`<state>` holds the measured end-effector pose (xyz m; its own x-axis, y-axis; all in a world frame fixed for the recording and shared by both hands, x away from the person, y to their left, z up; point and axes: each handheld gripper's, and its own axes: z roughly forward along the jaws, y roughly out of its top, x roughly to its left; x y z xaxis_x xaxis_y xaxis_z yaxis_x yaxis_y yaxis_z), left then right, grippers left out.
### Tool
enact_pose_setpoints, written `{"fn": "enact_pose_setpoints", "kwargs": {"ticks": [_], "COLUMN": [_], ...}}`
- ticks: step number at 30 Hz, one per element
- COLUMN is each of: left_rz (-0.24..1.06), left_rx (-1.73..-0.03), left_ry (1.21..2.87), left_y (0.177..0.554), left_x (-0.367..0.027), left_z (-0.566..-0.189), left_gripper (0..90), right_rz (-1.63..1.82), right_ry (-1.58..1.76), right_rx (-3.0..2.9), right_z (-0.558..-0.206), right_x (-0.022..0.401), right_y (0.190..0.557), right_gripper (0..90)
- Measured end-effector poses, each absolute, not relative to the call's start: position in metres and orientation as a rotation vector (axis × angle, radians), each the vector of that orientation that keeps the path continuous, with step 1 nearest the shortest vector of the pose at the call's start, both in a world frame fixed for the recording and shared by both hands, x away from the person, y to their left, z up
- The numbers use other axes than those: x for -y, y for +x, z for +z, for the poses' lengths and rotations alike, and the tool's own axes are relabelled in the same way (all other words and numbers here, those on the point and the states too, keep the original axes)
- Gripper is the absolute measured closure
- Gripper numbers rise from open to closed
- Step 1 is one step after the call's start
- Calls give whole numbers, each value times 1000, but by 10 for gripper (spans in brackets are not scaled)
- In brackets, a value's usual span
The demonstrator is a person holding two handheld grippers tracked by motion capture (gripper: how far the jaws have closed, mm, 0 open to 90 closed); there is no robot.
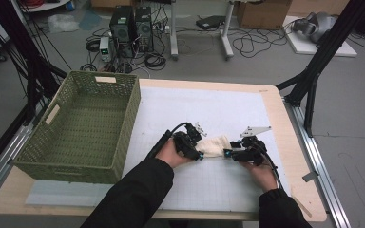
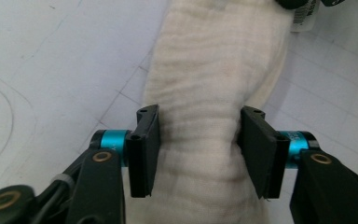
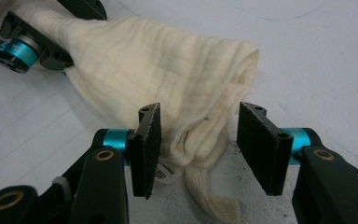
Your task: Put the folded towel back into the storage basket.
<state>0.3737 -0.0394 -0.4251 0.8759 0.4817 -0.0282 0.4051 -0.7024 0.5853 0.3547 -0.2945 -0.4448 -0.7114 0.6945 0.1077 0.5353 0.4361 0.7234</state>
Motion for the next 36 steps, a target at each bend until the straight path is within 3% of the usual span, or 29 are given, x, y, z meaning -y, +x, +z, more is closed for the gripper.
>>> {"fn": "enact_pose_setpoints", "kwargs": {"ticks": [12, 20, 36], "left_rz": [130, 94, 18], "left_rx": [-684, -712, -773], "left_ry": [2419, 2400, 2352], "left_y": [379, 382, 387], "left_x": [36, 33, 28], "left_z": [-424, -425, -427], "left_gripper": [698, 777, 800], "right_rz": [1157, 1174, 1261], "right_ry": [1083, 1085, 1112], "right_rx": [-2473, -2460, -2372], "right_z": [-442, -435, -424], "right_x": [296, 302, 327], "right_y": [354, 347, 313], "right_gripper": [451, 400, 213]}}
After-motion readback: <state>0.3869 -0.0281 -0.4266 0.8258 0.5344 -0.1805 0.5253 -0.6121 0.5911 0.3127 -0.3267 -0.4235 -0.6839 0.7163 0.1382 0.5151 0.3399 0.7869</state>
